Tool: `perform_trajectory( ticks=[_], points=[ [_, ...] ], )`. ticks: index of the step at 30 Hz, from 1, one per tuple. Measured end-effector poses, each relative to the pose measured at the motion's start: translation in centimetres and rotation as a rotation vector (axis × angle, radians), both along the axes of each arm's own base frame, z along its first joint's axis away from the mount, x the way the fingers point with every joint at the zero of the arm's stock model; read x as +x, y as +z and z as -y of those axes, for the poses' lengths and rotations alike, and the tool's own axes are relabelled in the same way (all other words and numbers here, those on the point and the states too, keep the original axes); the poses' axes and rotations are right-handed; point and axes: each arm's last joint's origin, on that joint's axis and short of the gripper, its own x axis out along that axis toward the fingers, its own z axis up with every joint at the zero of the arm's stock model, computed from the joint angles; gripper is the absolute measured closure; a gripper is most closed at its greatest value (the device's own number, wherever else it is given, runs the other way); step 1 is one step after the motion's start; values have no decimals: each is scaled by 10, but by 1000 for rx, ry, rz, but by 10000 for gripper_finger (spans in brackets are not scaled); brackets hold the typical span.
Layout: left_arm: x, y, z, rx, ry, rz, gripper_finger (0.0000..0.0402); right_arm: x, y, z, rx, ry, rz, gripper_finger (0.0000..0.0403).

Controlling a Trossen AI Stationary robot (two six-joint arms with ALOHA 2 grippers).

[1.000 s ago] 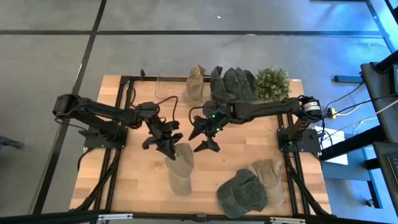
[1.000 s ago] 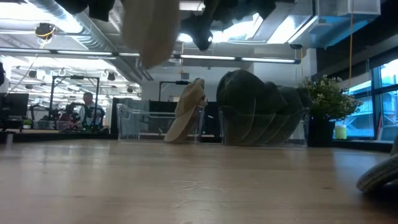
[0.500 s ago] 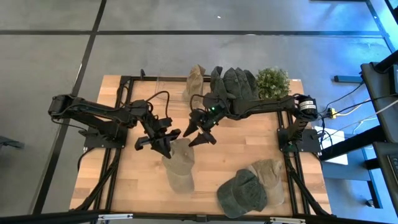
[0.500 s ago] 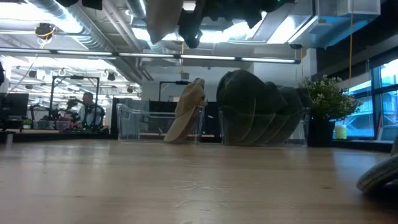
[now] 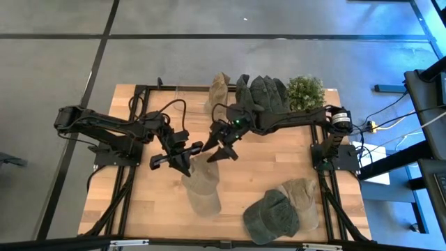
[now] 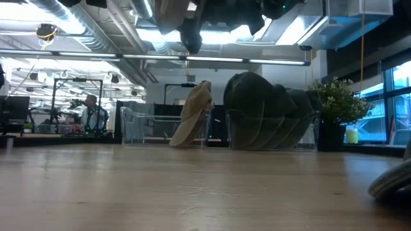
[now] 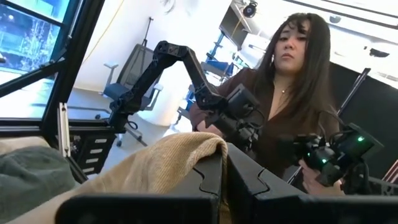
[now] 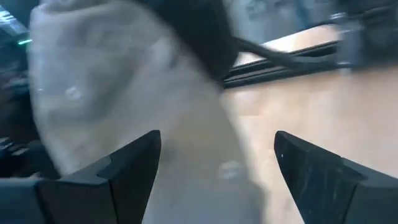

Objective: Pick & Place hat
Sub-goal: Put the brown cap into the left transparent bin

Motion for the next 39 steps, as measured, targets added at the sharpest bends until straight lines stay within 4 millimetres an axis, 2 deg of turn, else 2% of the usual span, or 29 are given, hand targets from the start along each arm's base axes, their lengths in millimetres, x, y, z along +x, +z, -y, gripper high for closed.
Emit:
perform_trajectory(
  ticks=[5,13,20,23,27,36,39],
  points=[
    [0,0,0,0,-1,0,398,-2,6,-8,86,190,26,88],
    [0,-1,0,0,-4,-13,398,-6,8,-16,184,346,-40,88],
    [1,-3,0,0,-1,-32,398,-4,6,-20,205,266,-87,101],
    [1,-3,0,0,-1,-31,398,-4,6,-20,196,265,-82,132],
    [1,-2,0,0,-1,-31,398,-4,6,-20,194,268,-80,195],
    [1,-2,0,-4,-1,-36,398,-4,6,-21,185,276,-70,378],
    [1,-2,0,-5,-1,-36,398,-5,6,-21,175,279,-58,392]
  ],
)
